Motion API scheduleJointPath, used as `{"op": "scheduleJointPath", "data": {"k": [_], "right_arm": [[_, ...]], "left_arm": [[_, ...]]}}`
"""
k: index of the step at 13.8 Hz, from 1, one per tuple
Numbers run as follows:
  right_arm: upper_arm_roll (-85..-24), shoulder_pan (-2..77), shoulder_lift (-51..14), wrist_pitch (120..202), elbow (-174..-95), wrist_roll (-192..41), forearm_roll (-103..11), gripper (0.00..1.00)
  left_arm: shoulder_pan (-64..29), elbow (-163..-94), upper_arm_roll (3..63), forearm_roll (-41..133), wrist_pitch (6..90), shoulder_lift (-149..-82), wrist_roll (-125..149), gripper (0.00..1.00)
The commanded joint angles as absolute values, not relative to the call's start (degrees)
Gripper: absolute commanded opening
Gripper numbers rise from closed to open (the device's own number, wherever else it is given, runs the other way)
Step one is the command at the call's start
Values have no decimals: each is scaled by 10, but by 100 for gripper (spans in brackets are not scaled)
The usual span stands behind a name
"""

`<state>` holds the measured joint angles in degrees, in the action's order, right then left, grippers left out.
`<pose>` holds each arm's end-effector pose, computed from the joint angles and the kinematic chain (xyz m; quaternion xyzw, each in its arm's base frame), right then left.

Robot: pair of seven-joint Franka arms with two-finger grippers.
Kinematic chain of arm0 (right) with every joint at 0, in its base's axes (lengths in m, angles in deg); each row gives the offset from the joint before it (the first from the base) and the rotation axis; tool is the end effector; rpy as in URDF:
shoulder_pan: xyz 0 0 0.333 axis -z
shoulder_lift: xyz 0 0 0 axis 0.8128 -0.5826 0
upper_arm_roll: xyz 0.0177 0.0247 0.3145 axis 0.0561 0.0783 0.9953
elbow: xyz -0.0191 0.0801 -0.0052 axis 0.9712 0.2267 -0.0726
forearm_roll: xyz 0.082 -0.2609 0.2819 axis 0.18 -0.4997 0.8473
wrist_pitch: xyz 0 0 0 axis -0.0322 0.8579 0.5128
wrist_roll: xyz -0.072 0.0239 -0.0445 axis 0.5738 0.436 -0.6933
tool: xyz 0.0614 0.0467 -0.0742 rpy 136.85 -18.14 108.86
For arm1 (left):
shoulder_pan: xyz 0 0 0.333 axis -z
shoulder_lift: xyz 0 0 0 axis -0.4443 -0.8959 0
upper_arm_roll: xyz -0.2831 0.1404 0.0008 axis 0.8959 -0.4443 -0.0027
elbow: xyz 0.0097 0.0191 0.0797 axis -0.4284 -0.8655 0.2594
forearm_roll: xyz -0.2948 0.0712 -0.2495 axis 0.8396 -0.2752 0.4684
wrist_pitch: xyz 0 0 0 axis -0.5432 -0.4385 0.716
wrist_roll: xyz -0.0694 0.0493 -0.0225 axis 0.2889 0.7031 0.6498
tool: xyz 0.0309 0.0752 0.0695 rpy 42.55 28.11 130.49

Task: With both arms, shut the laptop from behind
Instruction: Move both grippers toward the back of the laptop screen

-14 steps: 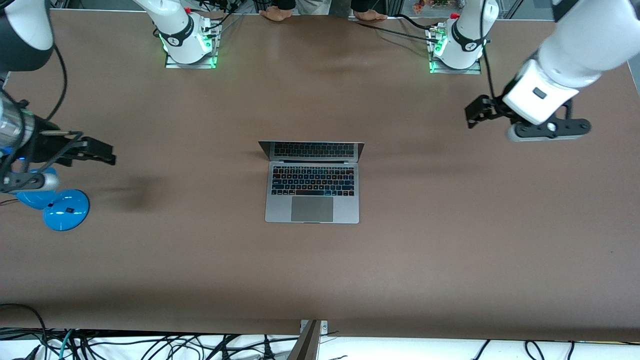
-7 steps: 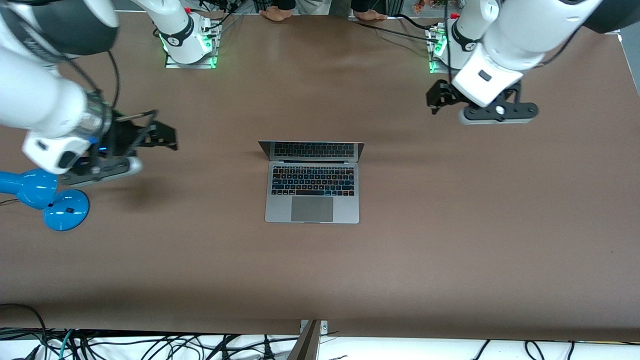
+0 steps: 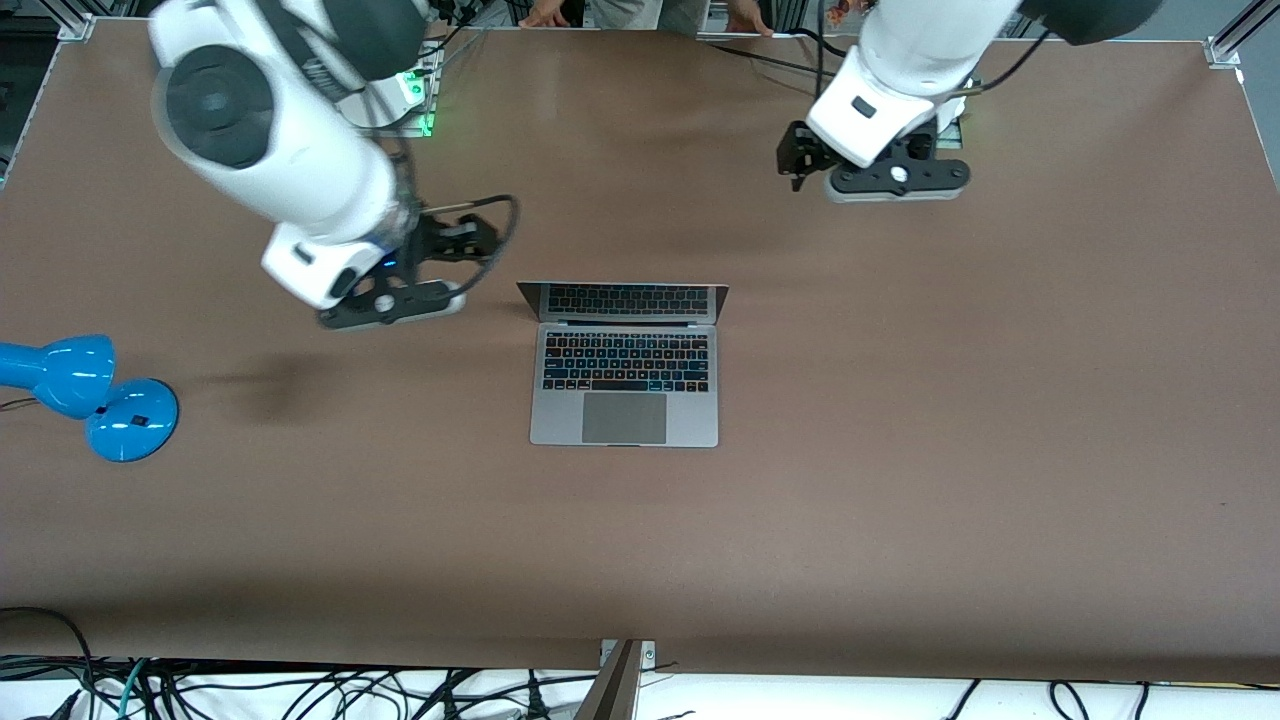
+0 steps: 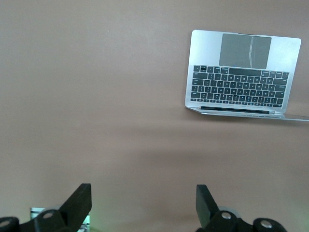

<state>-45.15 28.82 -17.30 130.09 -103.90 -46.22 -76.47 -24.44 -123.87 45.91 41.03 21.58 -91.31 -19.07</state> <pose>0.5732 0.3258 0.5515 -0.9950 -0.0461 0.0809 0.0351 0.4669 -0.3058 0.5753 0.9972 0.0449 -0.0599 0.0080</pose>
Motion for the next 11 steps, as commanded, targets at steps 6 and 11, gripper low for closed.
{"op": "scheduleJointPath", "data": {"k": [6, 11], "right_arm": [[-455, 248, -184, 1310, -1057, -311, -756, 75], [-455, 215, -202, 1311, -1070, -248, -746, 34]], "left_arm": [[-248, -1331, 518, 453, 340, -921, -345, 92], [-231, -1324, 521, 425, 384, -982, -402, 87]]}}
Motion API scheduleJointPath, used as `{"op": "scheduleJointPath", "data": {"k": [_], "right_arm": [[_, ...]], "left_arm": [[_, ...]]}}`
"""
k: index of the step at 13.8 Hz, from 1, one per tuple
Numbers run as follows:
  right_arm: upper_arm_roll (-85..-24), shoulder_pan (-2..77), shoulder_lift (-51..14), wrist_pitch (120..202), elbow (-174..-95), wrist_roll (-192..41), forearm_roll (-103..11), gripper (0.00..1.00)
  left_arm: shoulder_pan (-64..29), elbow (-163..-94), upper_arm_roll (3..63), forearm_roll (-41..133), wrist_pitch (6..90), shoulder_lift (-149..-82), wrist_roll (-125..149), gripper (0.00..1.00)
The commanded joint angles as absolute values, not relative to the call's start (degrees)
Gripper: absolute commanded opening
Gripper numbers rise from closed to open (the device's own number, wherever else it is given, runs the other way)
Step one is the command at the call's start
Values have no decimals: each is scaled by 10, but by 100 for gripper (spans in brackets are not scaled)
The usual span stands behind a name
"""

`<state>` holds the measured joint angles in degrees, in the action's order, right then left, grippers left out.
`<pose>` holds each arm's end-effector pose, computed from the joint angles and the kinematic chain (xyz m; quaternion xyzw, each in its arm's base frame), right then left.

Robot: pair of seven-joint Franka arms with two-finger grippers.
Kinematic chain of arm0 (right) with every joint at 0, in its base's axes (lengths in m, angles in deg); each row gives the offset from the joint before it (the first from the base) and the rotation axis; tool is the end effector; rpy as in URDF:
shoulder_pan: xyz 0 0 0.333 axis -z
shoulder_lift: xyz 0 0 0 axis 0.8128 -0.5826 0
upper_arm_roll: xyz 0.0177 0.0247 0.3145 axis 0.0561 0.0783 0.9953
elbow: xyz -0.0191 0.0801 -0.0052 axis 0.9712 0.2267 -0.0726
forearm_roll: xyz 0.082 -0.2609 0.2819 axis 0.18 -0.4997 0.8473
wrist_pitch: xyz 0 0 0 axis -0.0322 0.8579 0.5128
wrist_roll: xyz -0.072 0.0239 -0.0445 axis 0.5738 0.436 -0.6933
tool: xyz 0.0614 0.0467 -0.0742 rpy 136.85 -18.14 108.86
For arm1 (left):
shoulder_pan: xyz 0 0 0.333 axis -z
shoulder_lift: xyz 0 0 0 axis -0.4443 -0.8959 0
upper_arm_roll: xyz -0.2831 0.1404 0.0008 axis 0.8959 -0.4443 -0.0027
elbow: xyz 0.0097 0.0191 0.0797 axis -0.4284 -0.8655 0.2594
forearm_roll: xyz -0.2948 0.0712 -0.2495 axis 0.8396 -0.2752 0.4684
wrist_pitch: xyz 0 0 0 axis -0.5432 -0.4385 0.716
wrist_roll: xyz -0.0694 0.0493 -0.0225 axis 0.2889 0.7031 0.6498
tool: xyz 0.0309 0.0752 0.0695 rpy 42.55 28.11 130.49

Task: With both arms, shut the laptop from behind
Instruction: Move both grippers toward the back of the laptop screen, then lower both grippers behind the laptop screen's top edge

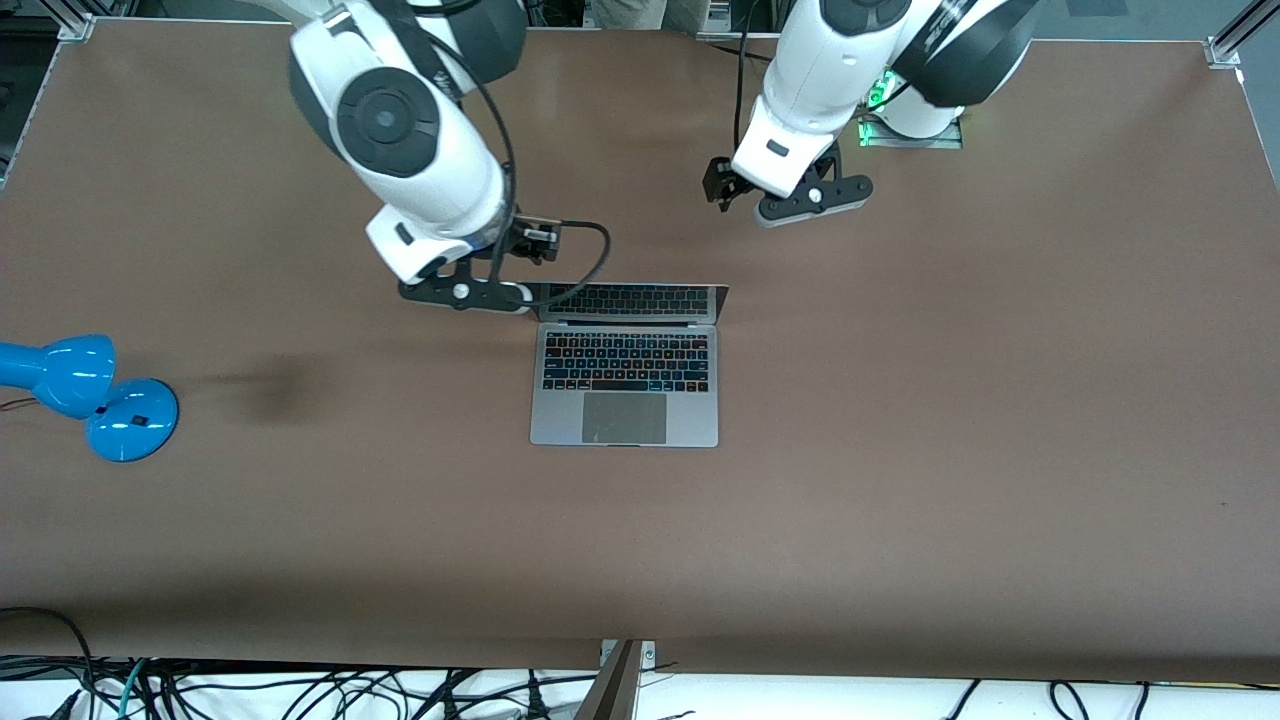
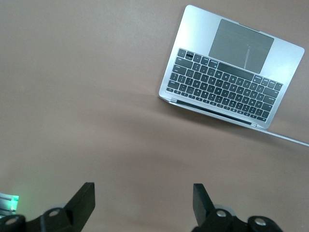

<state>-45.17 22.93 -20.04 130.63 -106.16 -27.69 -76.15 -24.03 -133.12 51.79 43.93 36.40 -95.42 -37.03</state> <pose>0.5431 0.3877 0.5025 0.9906 -0.0663 -0.1193 0.0038 0.4509 -0.3653 0.4884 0.9828 0.1617 -0.0798 0.0407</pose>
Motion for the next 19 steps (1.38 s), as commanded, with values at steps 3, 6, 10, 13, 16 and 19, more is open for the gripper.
{"op": "scheduleJointPath", "data": {"k": [3, 6, 10, 13, 16, 19], "right_arm": [[-455, 205, -214, 1309, -1072, -236, -741, 8], [-455, 199, -219, 1312, -1087, -236, -741, 2], [-455, 197, -238, 1322, -1110, -236, -741, 2], [-450, 191, -242, 1370, -1139, -236, -741, 2], [-447, 190, -246, 1392, -1146, -236, -741, 3], [-447, 188, -256, 1412, -1147, -235, -741, 3]], "left_arm": [[-208, -1303, 521, 372, 399, -1029, -434, 57], [-186, -1277, 520, 336, 399, -1068, -450, 27], [-181, -1258, 520, 300, 399, -1102, -478, 0], [-173, -1248, 519, 291, 399, -1122, -479, 0], [-171, -1247, 515, 291, 399, -1128, -477, 0], [-171, -1201, 514, 250, 392, -1167, -479, 0]]}}
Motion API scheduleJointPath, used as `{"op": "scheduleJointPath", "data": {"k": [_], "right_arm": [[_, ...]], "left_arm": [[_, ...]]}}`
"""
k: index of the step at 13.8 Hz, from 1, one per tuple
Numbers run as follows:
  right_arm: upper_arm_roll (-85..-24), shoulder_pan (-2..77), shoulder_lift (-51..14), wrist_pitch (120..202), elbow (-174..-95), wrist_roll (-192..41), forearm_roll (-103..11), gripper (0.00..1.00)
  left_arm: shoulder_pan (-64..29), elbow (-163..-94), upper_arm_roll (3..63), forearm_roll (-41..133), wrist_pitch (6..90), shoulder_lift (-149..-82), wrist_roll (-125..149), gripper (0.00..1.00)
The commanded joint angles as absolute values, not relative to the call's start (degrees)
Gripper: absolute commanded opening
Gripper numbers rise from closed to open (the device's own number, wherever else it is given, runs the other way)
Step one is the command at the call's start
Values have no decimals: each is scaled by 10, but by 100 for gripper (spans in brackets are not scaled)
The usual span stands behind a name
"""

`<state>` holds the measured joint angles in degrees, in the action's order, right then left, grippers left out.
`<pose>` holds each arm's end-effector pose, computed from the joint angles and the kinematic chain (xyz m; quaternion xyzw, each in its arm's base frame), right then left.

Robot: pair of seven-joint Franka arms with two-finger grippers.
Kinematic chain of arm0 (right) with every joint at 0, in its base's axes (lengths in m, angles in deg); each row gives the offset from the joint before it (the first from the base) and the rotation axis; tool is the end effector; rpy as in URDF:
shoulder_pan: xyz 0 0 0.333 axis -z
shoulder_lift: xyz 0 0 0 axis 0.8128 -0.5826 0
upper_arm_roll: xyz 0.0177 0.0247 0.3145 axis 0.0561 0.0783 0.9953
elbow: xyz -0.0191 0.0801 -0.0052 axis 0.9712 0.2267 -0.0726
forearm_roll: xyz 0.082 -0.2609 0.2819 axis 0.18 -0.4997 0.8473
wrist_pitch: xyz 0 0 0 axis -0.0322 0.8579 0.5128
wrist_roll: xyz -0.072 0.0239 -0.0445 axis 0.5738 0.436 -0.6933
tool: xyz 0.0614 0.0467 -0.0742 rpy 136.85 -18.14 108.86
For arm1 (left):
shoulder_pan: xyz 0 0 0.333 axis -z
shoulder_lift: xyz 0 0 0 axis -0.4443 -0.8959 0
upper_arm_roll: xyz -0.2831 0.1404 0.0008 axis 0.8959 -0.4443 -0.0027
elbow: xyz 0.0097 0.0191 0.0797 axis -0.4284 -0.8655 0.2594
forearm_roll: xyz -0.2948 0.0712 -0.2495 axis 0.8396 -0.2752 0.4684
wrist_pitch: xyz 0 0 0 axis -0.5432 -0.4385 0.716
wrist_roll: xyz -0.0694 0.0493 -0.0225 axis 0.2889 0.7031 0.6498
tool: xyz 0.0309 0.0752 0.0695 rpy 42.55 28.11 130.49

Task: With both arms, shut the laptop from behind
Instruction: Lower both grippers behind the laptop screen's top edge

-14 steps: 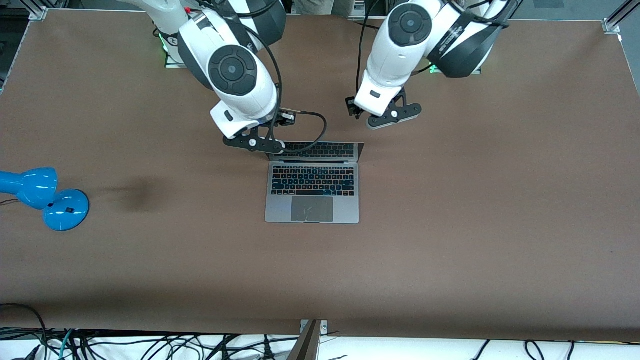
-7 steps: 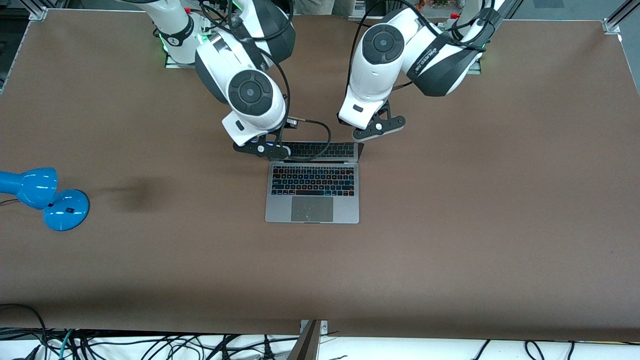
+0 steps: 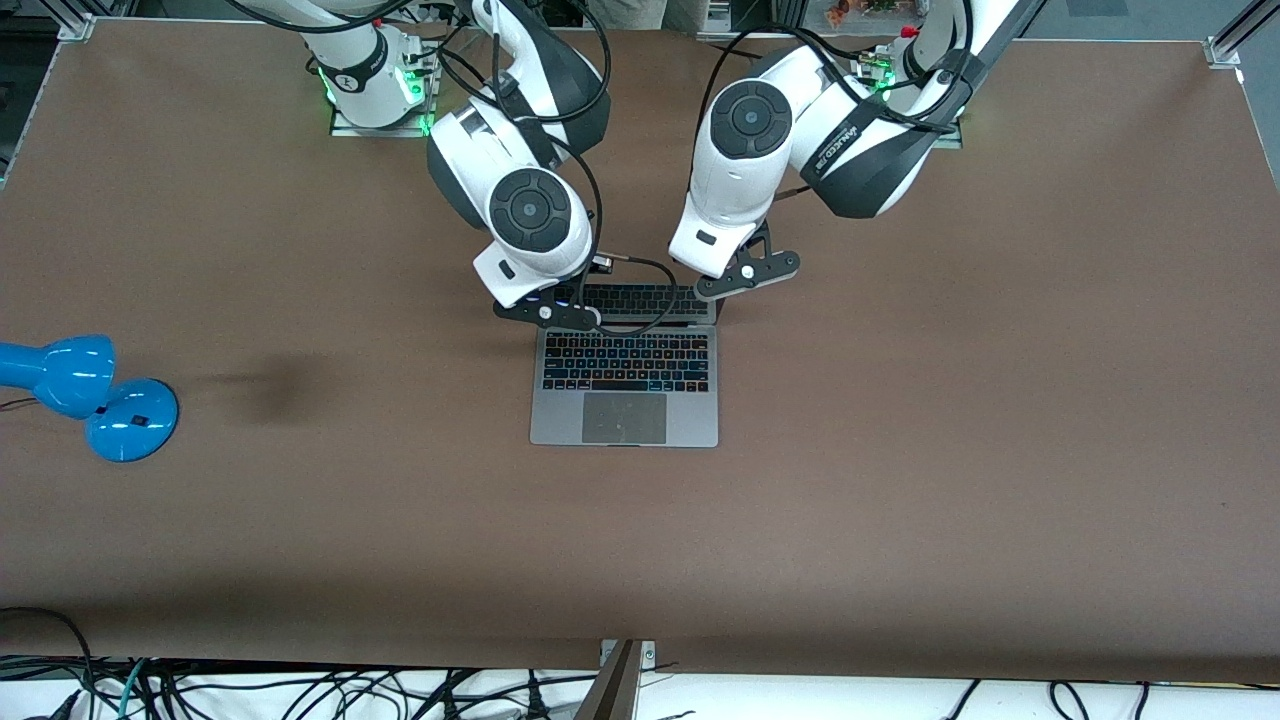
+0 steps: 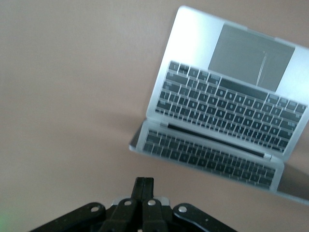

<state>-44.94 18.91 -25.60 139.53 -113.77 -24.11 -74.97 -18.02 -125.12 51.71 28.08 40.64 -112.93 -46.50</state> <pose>0.5226 0.4359 0.3867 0.9848 -0.0740 -0.1545 0.0274 0.4904 -0.4158 0.4011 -0.9853 -0.1600 0.0595 0.0044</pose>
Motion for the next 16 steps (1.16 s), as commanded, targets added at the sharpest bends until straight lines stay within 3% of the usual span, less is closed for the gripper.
{"op": "scheduleJointPath", "data": {"k": [1, 10, 14, 16], "right_arm": [[-447, 187, -256, 1413, -1147, -235, -741, 3], [-438, 183, -264, 1416, -1150, -235, -740, 3], [-441, 185, -273, 1460, -1151, -239, -749, 3], [-441, 185, -273, 1461, -1148, -239, -749, 3]], "left_arm": [[-169, -1197, 514, 250, 392, -1172, -480, 0], [-168, -1175, 514, 219, 372, -1208, -475, 0], [-170, -1153, 514, 224, 360, -1215, -474, 0], [-174, -1148, 518, 231, 310, -1203, -452, 0]]}}
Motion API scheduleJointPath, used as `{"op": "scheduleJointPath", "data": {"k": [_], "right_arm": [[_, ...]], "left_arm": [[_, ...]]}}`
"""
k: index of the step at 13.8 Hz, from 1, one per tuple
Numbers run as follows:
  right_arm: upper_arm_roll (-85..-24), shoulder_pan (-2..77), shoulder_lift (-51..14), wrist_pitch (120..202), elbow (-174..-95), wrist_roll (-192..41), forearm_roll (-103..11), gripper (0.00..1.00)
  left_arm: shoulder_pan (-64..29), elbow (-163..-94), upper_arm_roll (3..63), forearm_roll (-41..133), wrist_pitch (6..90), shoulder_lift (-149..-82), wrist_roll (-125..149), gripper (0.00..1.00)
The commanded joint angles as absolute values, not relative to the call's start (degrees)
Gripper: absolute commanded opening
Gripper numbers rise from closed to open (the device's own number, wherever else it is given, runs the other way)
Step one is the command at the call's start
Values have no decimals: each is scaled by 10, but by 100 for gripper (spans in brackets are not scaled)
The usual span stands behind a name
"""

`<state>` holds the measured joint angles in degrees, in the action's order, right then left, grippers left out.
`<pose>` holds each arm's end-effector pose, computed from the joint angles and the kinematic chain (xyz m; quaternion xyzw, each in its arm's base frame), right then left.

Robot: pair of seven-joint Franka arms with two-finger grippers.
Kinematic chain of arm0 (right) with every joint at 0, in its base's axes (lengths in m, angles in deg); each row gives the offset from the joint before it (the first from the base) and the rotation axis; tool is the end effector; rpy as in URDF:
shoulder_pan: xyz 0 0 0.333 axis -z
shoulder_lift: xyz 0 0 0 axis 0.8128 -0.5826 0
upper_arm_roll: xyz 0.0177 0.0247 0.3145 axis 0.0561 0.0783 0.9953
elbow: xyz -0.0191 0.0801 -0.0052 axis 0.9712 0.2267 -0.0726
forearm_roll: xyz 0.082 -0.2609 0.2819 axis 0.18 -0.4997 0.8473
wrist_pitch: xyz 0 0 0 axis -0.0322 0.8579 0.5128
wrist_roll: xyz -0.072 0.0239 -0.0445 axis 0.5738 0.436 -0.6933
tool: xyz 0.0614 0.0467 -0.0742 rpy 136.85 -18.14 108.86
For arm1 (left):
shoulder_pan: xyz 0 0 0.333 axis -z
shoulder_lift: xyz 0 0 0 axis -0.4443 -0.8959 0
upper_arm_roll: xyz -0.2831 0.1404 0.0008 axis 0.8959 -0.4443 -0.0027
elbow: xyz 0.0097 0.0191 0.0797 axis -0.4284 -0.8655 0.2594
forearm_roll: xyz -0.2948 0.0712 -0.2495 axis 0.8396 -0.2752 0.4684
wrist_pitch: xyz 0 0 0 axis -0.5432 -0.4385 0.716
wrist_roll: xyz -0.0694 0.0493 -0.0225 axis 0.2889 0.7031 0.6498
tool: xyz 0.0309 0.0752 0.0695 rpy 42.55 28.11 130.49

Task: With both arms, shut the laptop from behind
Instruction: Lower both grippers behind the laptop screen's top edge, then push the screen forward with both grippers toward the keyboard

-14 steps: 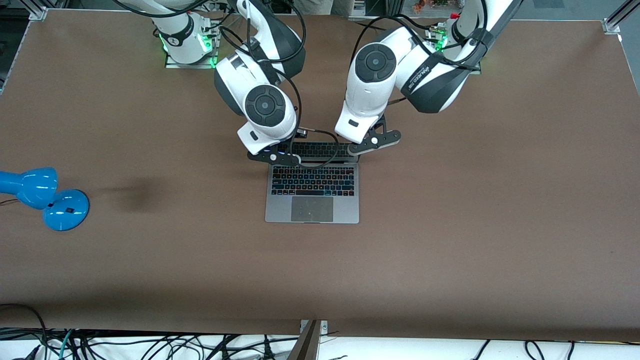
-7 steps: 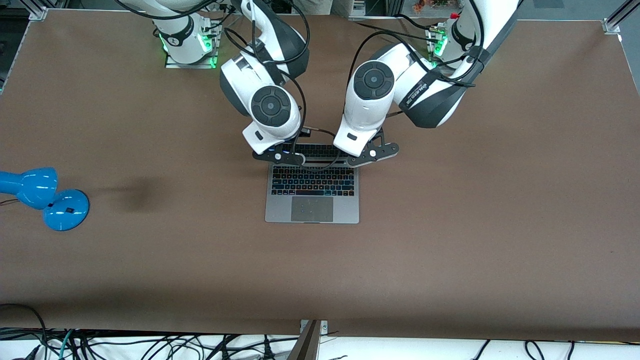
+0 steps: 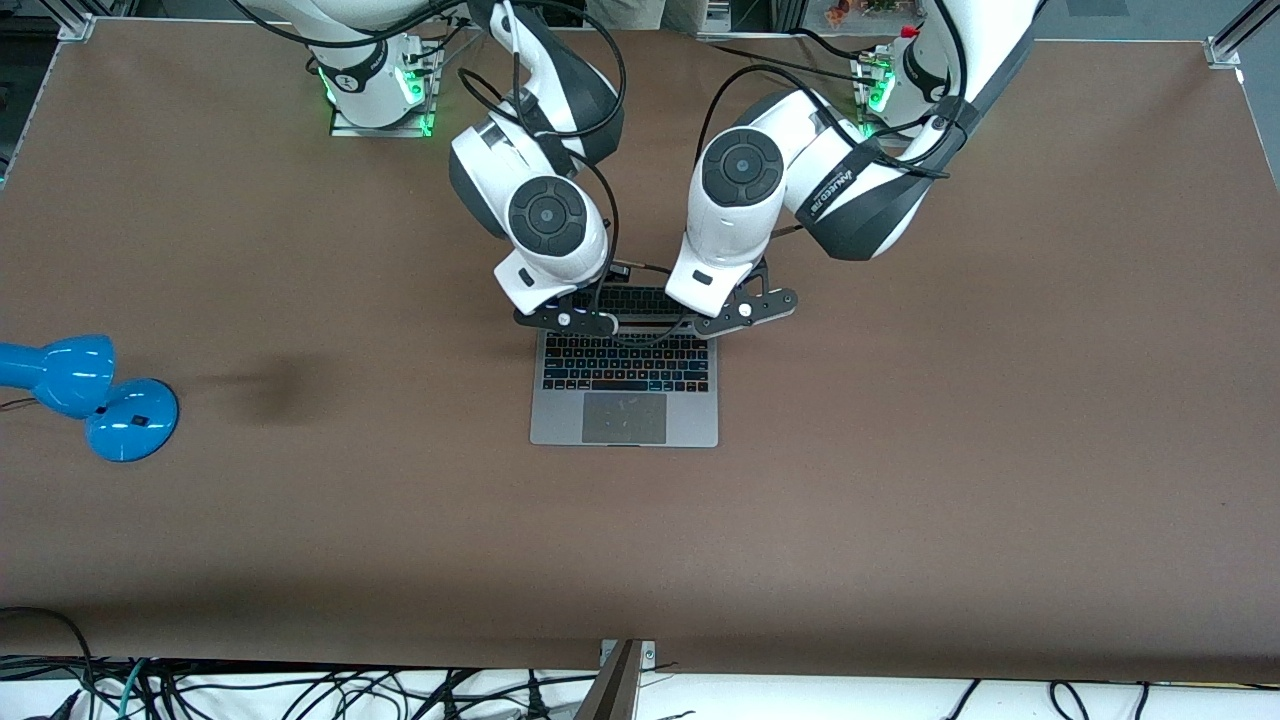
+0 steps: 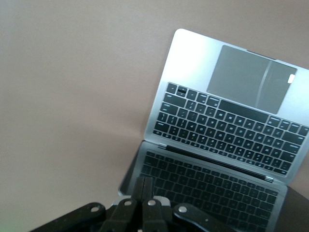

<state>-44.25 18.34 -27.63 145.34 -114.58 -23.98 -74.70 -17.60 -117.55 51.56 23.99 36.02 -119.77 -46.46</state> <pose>0.5233 0.4527 0.3625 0.9877 -0.0716 -0.1391 0.0075 0.5226 -0.4148 0.3855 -0.9846 -0.1580 0.0711 0.0241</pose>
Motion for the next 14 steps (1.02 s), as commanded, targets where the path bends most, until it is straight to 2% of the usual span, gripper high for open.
{"op": "scheduleJointPath", "data": {"k": [1, 7, 14], "right_arm": [[-442, 185, -273, 1461, -1148, -241, -750, 3], [-443, 190, -273, 1461, -1148, -264, -779, 3], [-449, 189, -274, 1477, -1148, -266, -780, 4]], "left_arm": [[-179, -1141, 519, 247, 292, -1199, -439, 0], [-175, -1145, 529, 288, 290, -1188, -450, 0], [-155, -1148, 522, 277, 333, -1229, -474, 0]]}}
